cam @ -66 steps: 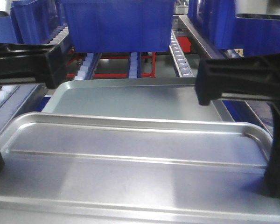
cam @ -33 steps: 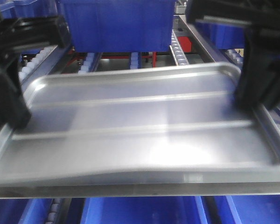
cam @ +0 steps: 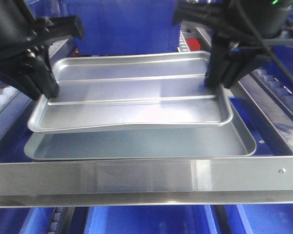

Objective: Grab silver tray and stack on right shelf
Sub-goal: 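Lower the silver tray with both grippers into the larger grey tray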

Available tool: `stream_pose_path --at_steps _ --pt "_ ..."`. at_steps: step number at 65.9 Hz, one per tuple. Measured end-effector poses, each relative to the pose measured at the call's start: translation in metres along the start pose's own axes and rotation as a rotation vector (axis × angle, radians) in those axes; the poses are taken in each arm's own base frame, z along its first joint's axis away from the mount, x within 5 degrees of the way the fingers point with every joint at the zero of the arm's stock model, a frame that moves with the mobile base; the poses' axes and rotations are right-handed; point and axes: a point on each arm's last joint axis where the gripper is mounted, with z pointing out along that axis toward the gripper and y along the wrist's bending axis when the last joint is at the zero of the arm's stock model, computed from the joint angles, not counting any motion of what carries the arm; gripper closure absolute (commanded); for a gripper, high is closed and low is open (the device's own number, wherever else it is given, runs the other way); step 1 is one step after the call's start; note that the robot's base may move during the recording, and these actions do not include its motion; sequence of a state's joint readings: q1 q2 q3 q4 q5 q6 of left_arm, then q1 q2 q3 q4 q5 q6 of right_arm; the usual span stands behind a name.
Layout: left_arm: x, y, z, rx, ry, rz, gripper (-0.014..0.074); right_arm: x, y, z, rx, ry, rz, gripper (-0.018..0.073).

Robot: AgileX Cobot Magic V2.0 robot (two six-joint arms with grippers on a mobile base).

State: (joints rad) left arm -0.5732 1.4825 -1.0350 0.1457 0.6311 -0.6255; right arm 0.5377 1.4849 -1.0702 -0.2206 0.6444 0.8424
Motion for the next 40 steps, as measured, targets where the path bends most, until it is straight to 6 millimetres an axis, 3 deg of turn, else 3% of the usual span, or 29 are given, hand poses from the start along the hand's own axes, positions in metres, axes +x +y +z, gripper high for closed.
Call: stream_pose_path --at_steps 22,33,40 --pt "-0.032 -0.005 0.065 -0.062 0.021 0.03 0.0697 -0.021 -0.005 0.064 0.044 -0.003 0.005 0.0507" --pt "-0.039 -0.009 0.085 -0.092 0.059 0.039 0.0696 -0.022 -0.006 0.074 0.049 -0.003 -0.004 0.0498" --pt "-0.043 -0.01 0.088 -0.1 0.063 0.039 0.0694 -0.023 -0.005 0.075 0.041 -0.016 -0.011 0.0406"
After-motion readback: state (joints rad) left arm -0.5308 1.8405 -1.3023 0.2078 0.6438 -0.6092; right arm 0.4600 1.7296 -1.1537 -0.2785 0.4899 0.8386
